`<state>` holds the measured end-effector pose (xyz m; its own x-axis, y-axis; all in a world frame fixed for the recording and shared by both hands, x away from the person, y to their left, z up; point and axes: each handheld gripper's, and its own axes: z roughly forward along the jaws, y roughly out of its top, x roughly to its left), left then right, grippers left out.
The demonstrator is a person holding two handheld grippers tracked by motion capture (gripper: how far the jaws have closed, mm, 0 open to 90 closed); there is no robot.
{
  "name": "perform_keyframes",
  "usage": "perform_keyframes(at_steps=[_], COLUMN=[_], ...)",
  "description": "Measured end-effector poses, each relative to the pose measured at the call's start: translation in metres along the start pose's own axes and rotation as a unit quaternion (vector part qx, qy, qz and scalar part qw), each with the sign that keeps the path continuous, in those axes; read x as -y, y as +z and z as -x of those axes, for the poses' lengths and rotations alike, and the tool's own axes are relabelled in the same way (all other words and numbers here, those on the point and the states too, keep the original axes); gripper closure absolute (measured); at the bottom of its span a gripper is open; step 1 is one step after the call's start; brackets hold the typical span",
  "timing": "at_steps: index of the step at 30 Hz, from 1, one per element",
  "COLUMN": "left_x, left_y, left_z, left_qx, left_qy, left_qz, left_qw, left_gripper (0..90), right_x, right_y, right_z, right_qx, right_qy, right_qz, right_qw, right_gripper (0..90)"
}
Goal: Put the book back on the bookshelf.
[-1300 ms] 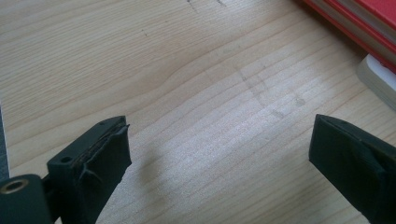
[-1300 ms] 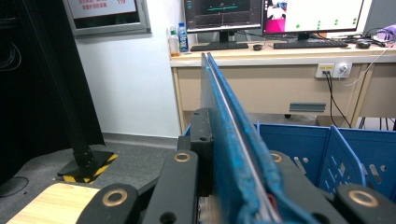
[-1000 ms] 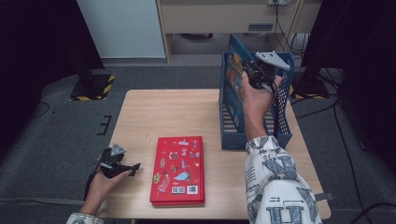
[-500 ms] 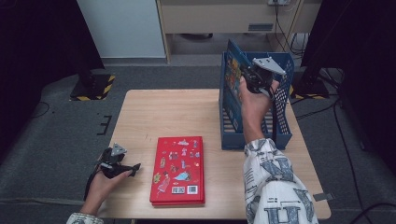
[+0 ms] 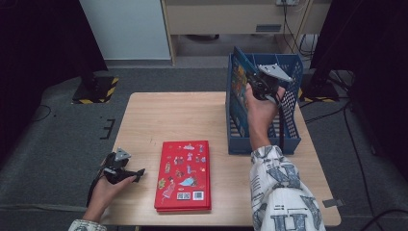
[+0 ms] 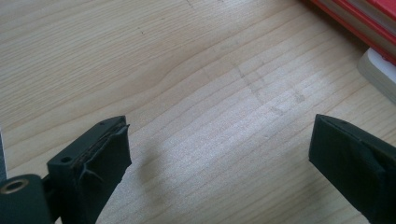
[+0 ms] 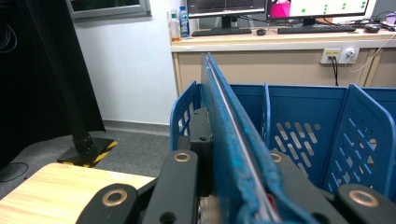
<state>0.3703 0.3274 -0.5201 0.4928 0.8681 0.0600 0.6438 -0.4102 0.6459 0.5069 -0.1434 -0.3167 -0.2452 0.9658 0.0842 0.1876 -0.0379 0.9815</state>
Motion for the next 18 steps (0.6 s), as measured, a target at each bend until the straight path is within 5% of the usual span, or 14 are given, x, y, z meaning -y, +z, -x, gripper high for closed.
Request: perform_keyframes(at_steps=[18], left_x=[-0.001], left_y=[0.000], left_z=[0.001], left_qx=[0.001], left_qy=[0.004], left_qz=[-0.001], left_qw=[1.0000], left_gripper=[4.7], right_x=[0.014], right_y=[-0.001], right_z=[-0.004], right_qx=[-0.001], right_qy=[-0.008], right_qz=[-0.001], right_qw=[1.0000], right_gripper=[82.9])
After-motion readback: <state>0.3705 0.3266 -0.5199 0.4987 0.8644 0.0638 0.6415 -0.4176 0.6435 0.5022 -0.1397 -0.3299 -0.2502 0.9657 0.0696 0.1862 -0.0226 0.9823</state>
